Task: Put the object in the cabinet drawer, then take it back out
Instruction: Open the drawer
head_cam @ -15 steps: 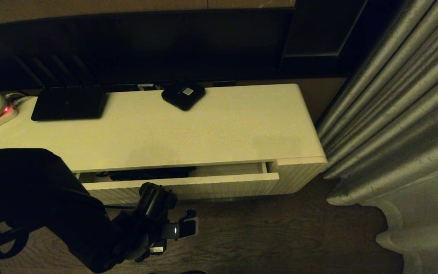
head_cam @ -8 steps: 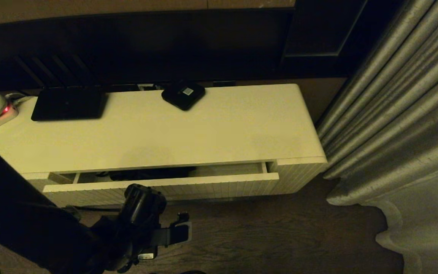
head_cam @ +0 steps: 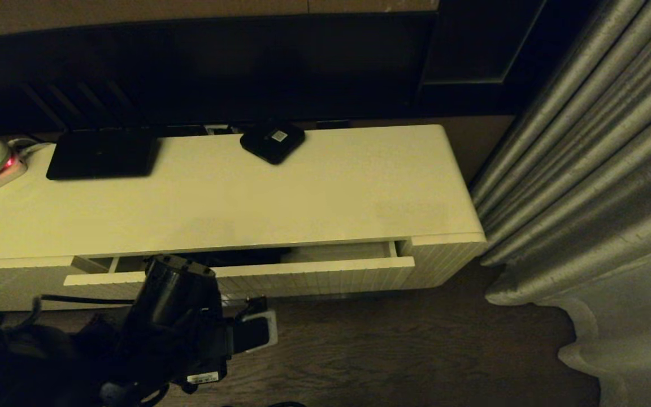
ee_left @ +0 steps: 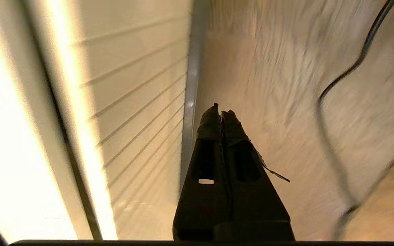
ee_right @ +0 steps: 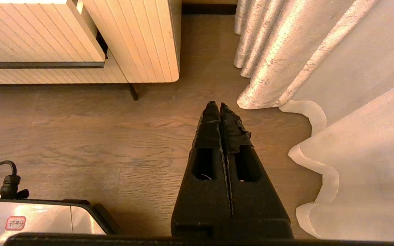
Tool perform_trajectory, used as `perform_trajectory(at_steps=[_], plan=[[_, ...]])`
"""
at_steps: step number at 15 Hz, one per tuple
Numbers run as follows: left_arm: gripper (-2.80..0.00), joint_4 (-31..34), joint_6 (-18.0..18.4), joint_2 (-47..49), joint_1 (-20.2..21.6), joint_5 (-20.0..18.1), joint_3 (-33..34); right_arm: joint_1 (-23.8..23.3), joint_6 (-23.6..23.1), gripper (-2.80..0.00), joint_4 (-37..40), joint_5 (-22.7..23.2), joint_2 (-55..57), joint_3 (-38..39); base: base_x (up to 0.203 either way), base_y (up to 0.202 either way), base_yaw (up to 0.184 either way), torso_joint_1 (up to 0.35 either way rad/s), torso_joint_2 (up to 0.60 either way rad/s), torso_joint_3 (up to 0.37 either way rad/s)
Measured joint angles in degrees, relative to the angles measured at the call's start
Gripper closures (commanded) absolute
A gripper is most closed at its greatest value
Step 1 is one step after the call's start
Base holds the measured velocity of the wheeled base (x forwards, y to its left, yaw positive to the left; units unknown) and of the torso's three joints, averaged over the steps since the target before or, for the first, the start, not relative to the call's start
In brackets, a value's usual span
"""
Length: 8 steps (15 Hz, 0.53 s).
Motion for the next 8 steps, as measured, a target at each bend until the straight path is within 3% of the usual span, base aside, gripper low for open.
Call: perform_trajectory(at_steps=[3,5,8], plan=[[0.0,7.27,-11.32,-5.01,-2.33,-1.34,-3.29,0.0,0.0,0.0,-0.02,0.02,0.0,0.0,0.0,0.0,0.0,0.0,0.0,0.0],[0.0,11.49,-23.84,-7.27,-4.51,-3.15,-6.72,0.0,0.0,0.0,-0.02,0.02,0.0,0.0,0.0,0.0,0.0,0.0,0.0,0.0],[0.0,13.17,-42.68,-8.68,-7.74,-2.83,-10.59,-0.02,0.01,0.0,-0.02,0.02,0.0,0.0,0.0,0.0,0.0,0.0,0.0,0.0]])
